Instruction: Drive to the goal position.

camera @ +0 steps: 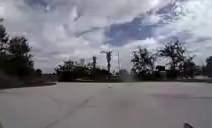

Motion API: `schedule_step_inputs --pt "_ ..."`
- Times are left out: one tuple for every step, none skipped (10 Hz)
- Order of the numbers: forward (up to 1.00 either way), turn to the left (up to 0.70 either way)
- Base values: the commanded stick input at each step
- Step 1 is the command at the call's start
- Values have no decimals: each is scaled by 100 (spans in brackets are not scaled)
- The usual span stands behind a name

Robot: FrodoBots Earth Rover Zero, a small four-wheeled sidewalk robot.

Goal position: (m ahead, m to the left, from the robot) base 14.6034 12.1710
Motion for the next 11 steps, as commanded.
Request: schedule_step_inputs --pt "59 1" --pt "59 1" --pt "59 1" --pt "59 1" --pt "59 1" --pt "59 1" --pt "59 1" --pt "59 1" --pt "59 1" --pt "59 1" --pt "59 1"
